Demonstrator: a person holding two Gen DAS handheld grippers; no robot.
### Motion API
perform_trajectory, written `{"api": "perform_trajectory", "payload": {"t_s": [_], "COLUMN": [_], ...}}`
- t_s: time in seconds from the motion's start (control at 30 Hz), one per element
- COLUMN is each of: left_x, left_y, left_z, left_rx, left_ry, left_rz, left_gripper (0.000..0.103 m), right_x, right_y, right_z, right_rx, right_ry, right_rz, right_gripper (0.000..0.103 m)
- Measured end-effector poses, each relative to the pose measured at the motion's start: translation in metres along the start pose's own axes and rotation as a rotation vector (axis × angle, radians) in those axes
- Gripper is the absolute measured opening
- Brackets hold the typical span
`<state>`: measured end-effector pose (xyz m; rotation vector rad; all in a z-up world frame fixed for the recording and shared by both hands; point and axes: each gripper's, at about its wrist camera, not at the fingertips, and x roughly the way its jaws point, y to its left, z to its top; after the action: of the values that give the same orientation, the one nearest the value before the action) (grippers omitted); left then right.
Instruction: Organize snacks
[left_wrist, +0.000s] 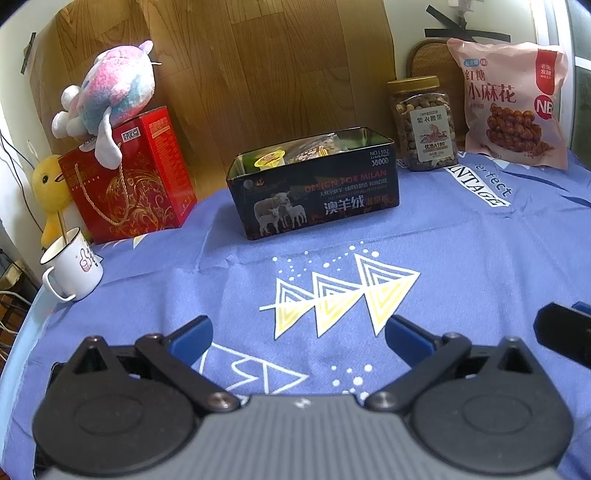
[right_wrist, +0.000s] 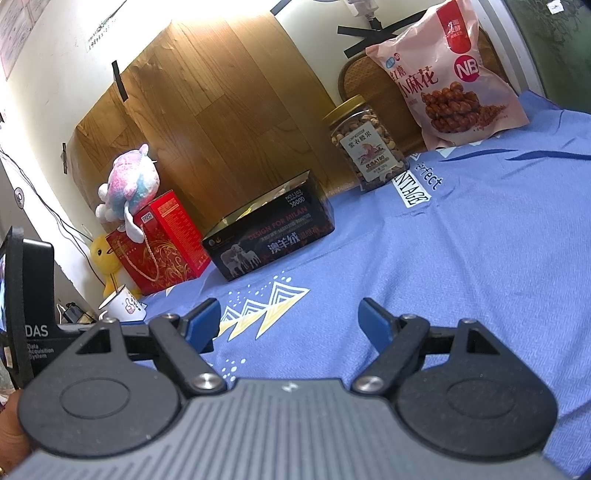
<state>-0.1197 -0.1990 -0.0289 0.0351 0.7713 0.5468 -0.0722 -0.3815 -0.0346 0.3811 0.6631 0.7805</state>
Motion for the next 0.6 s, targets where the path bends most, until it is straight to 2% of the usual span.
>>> {"api": "perform_trajectory", "payload": {"t_s": [0.6], "left_x": [0.0016], "left_y": [0.0001], "left_z": [-0.0003], "left_rx": [-0.002], "left_ry": [0.003], "left_rz": [-0.004], "left_gripper": [0.103], "right_x": [0.0005], "right_y": [-0.0011], "right_z": [0.0011], "right_rx": [0.000], "right_ry": [0.001], "right_rz": [-0.001], "right_gripper": [0.084]}}
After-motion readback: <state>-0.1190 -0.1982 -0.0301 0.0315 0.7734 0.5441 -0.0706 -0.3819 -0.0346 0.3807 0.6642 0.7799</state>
